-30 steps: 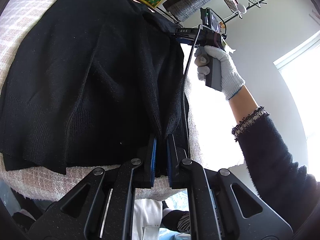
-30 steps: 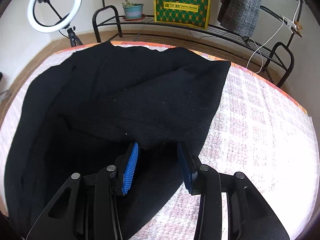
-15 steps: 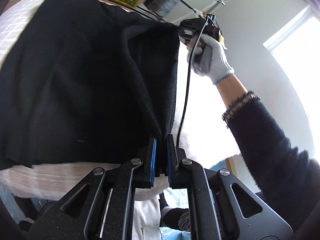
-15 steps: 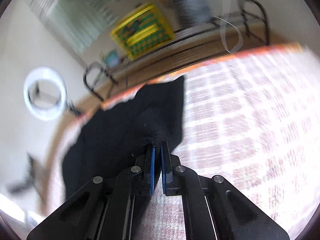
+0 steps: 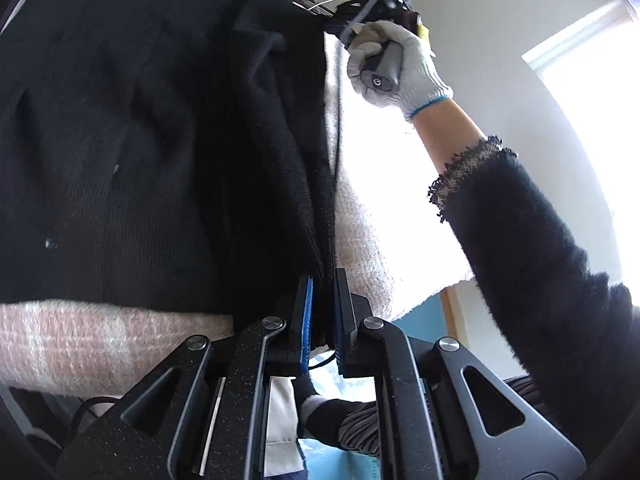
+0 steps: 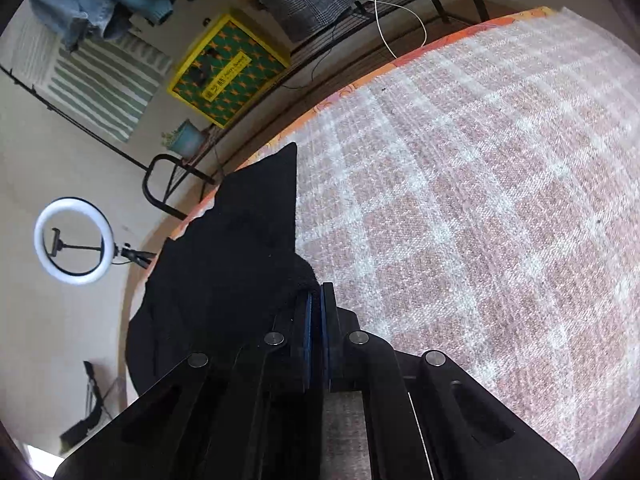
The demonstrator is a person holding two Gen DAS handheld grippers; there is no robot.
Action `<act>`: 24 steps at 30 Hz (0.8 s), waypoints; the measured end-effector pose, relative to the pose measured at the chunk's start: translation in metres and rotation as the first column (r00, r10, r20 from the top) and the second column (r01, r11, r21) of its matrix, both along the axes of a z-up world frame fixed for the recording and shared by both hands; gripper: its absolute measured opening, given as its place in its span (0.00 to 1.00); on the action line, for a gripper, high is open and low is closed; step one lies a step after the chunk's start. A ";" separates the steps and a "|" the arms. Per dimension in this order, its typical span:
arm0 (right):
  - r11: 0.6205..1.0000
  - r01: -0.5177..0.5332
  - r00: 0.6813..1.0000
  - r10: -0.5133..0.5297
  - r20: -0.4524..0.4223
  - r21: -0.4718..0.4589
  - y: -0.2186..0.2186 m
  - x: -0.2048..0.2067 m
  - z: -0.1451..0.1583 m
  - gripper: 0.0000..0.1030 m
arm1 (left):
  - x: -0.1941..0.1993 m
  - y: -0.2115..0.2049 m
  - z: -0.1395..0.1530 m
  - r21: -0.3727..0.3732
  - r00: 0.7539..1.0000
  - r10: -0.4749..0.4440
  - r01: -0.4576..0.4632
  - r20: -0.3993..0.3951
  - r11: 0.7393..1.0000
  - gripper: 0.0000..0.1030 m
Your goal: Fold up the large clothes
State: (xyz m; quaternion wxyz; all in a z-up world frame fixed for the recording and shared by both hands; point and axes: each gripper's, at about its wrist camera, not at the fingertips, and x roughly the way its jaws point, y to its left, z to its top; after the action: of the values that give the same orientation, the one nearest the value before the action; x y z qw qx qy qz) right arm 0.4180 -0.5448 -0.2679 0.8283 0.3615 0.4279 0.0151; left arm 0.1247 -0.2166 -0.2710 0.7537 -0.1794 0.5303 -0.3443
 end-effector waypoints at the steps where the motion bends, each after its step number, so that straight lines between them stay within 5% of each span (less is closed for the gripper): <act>1: 0.999 0.023 1.000 -0.023 0.004 0.048 -0.003 -0.001 -0.002 0.03 | -0.002 0.000 0.006 0.019 0.999 -0.007 0.006 0.039 1.000 0.07; 4: 0.997 0.039 0.999 -0.041 0.027 0.060 -0.004 -0.004 0.008 0.03 | -0.005 0.008 0.019 0.021 0.996 -0.007 0.005 0.094 1.000 0.07; 8: 1.000 0.005 0.997 -0.005 0.071 -0.001 0.020 0.004 0.034 0.03 | 0.003 0.030 0.013 -0.012 0.998 0.048 -0.048 0.038 0.999 0.07; 15: 0.984 -0.103 0.983 0.122 0.136 -0.143 0.111 0.026 0.077 0.03 | 0.002 0.047 0.008 -0.024 0.995 0.093 -0.092 0.025 0.995 0.07; 19: 0.929 -0.240 0.952 0.282 0.120 -0.282 0.205 0.047 0.081 0.03 | 0.000 0.051 0.005 -0.021 0.993 0.113 -0.113 0.012 0.993 0.07; 24: 0.856 -0.348 0.922 0.386 0.025 -0.382 0.288 0.070 0.045 0.03 | 0.004 0.060 0.004 -0.024 0.987 0.158 -0.158 -0.011 0.987 0.07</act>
State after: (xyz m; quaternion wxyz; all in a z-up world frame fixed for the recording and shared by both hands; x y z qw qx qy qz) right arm 0.4878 -0.2573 -0.2228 0.8836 0.1092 0.4419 0.1099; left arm 0.1283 -0.1569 -0.2666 0.7739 -0.2316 0.5136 -0.2892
